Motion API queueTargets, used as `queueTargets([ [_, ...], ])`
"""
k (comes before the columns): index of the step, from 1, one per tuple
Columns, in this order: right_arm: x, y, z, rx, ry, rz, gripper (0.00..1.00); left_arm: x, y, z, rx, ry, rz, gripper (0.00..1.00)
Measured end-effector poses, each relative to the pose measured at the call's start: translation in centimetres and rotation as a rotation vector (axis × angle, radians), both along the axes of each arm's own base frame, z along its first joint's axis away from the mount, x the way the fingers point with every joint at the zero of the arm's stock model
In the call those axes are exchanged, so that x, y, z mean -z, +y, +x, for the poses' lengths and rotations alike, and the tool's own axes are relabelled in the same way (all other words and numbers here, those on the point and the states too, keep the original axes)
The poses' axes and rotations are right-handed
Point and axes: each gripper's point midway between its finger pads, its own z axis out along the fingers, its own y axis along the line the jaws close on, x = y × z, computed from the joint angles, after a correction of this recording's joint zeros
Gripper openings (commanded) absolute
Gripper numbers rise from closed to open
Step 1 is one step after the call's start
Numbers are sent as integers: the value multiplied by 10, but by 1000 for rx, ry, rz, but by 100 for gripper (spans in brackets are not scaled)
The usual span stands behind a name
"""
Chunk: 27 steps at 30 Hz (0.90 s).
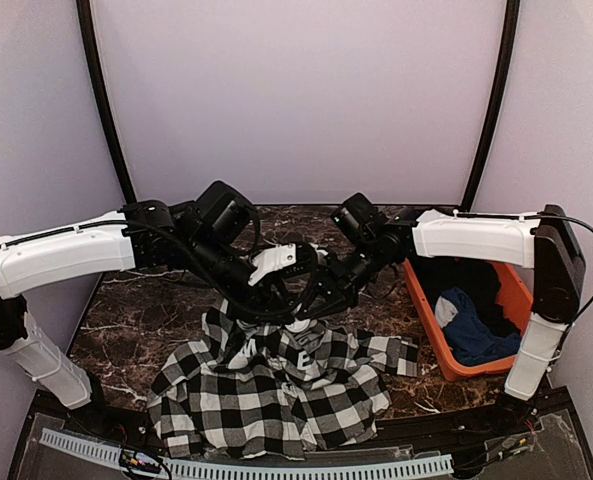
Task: Pin the brooch onto the clothing
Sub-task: Pin the brooch to the flattened clothing.
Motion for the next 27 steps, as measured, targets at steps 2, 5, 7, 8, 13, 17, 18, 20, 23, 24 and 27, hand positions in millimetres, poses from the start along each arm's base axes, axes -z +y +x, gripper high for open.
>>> queueTargets([
  [2, -2, 0, 0, -3, 7, 6, 0, -2, 0, 0, 3, -7, -5, 32],
  [5, -2, 0, 0, -1, 13, 3, 0, -2, 0, 0, 3, -10, -6, 30],
  [7, -2, 0, 1, 2, 14, 1, 0, -1, 0, 1, 1, -12, -3, 30],
  [8, -2, 0, 1, 4, 15, 0, 0, -1, 0, 1, -1, -13, -2, 30],
  [13, 1, 0, 4, 18, 8, -14, 0, 2, -1, 5, -10, -14, 18, 28],
  [17, 3, 0, 5, 27, 3, -29, 0, 6, -1, 6, -14, -10, 35, 27],
  [18, 4, 0, 6, 29, 2, -34, 0, 7, -1, 6, -15, -10, 38, 27],
  [20, 6, -1, 6, 33, 0, -43, 0, 8, -2, 6, -15, -9, 48, 27],
  [23, 9, -2, 5, 37, -4, -59, 0, 12, -3, 6, -17, -13, 65, 27],
  [24, 10, -2, 5, 38, -7, -64, 0, 13, -4, 6, -17, -16, 73, 27],
  [27, 14, -4, 4, 40, -5, -86, 0, 17, -6, 5, -16, -24, 96, 26],
])
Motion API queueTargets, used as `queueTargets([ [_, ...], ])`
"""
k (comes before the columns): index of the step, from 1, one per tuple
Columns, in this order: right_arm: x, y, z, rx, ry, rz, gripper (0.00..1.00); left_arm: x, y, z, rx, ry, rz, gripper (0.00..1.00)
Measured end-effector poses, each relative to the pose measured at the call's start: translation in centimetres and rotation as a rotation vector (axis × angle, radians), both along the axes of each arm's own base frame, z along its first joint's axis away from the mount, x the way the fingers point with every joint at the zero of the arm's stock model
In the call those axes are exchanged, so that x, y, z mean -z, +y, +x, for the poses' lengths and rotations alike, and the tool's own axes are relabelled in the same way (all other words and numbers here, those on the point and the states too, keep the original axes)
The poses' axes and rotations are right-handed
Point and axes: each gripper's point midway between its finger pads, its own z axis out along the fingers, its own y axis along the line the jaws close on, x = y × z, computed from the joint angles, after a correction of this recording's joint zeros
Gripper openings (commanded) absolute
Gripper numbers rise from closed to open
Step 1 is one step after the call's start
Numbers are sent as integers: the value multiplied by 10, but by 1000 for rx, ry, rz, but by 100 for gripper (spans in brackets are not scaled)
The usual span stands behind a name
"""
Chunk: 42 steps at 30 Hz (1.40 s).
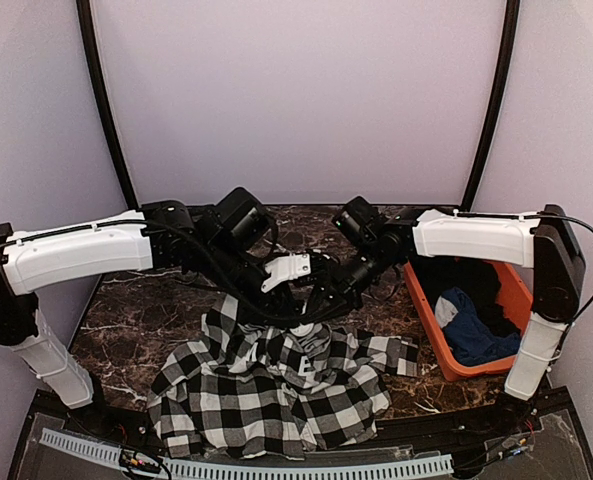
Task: Pin the brooch onto the clothing
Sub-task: Pin the brooch to the flattened clothing.
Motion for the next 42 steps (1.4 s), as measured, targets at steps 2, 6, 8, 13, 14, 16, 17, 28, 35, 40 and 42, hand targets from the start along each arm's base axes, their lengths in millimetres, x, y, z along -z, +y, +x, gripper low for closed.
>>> queueTargets([
  [2, 3, -1, -1, 2, -1, -14, 0, 3, -1, -1, 1, -6, 15, 26],
  [6, 7, -3, -1, 4, -13, -32, 0, 8, -2, -1, -2, -15, 37, 25],
  [8, 9, -3, 0, 2, -20, -41, 0, 10, -2, 0, -5, -20, 48, 25],
  [13, 10, -2, 2, -3, -50, -43, 0, 10, 0, 2, -14, -42, 73, 25],
  [14, 10, -2, 2, -5, -54, -41, 0, 10, 0, 1, -13, -45, 75, 25],
  [16, 9, -2, 2, -9, -61, -35, 0, 9, 0, 1, -15, -53, 84, 25],
  [17, 9, -2, 1, -10, -64, -33, 0, 10, 0, 1, -15, -56, 88, 25],
  [28, 6, -2, 1, -33, -96, 17, 0, 5, 3, 0, -25, -97, 86, 26],
  [35, -3, 1, 1, -57, -115, 87, 0, -6, 8, -1, -33, -131, 45, 27],
  [40, -6, 1, 0, -65, -123, 112, 0, -10, 9, -2, -35, -143, 25, 28],
  [42, -7, 2, 1, -68, -127, 123, 0, -11, 10, -2, -38, -150, 14, 30],
])
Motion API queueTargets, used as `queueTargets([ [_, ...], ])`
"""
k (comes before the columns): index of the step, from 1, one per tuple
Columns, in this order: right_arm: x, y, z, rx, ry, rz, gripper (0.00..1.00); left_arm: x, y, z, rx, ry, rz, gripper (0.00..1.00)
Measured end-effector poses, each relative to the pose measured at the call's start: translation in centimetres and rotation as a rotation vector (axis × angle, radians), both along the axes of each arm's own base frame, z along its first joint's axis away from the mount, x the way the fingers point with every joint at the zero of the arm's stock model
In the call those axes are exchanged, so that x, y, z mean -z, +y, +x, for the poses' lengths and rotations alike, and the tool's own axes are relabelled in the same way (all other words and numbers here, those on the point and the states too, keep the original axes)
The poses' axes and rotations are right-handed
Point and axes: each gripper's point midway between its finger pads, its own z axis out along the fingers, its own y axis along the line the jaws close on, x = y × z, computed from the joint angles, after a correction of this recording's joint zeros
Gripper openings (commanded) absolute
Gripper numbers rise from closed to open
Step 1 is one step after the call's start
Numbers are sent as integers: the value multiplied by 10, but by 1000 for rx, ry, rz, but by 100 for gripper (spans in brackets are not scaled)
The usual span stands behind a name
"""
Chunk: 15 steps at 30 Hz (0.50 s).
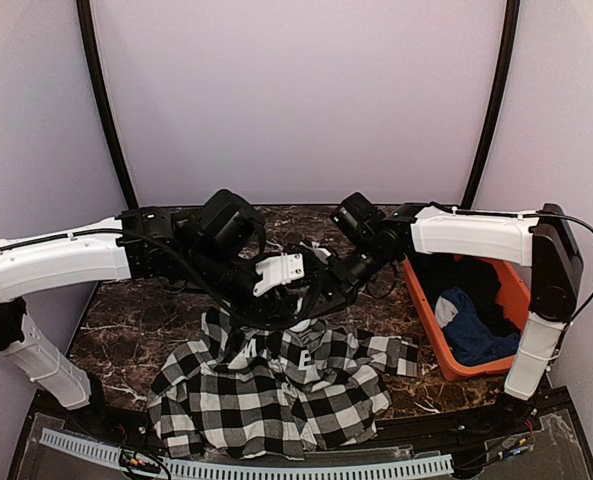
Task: Pin the brooch onto the clothing
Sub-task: Pin the brooch to the flattened clothing.
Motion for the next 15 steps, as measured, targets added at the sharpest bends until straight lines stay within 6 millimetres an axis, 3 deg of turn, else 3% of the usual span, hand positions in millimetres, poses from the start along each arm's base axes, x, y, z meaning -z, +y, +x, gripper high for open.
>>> queueTargets([
  [5, -6, 0, 0, -5, -3, 26, 0, -4, 5, -2, -1, -8, -12, 39],
  [9, -26, -6, 8, 4, -22, 93, 0, 20, 28, -9, -14, 37, 87, 54],
  [15, -34, -7, 17, 18, -44, 122, 0, 21, 50, 5, -99, 47, 74, 72],
])
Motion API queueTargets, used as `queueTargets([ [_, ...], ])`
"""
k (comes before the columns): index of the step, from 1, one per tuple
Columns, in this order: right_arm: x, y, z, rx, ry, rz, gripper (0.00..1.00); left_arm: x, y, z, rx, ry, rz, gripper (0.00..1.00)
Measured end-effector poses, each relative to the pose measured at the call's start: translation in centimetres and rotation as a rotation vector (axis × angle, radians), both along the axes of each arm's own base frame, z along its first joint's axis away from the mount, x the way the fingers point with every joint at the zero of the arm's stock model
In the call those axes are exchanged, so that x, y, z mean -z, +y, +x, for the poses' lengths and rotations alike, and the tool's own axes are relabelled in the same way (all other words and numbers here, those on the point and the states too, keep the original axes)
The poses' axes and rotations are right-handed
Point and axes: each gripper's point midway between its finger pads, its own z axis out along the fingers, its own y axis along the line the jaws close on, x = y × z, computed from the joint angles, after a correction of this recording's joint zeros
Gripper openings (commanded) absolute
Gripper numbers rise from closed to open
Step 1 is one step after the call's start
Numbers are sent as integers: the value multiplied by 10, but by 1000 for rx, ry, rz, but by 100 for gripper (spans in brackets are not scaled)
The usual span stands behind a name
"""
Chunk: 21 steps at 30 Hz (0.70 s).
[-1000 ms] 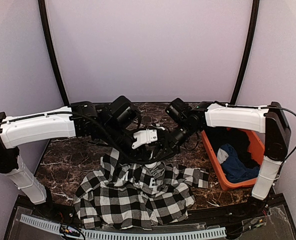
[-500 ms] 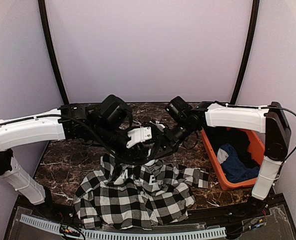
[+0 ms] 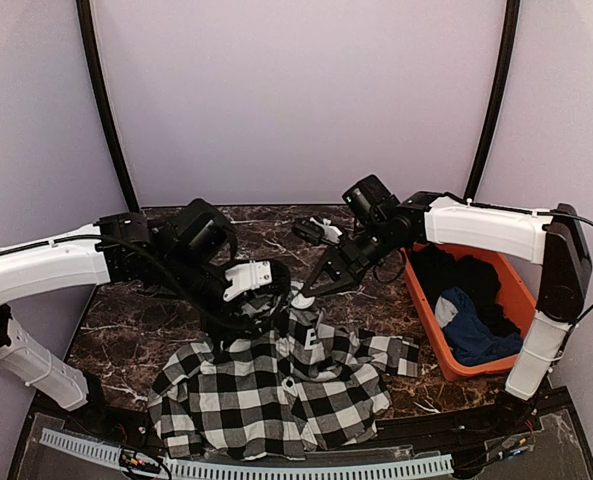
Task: Pin the brooch onto the clothing
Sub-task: Pin the brooch to the flattened clothing.
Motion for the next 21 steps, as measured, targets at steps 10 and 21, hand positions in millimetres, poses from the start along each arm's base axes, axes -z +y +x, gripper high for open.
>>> queueTargets([
  [10, -1, 0, 1, 2, -4, 1, 0, 2, 33, 55, -261, -123, -16, 83],
  [21, 6, 4, 7, 19, -13, -32, 1, 37, 50, 107, -482, -194, 110, 8],
])
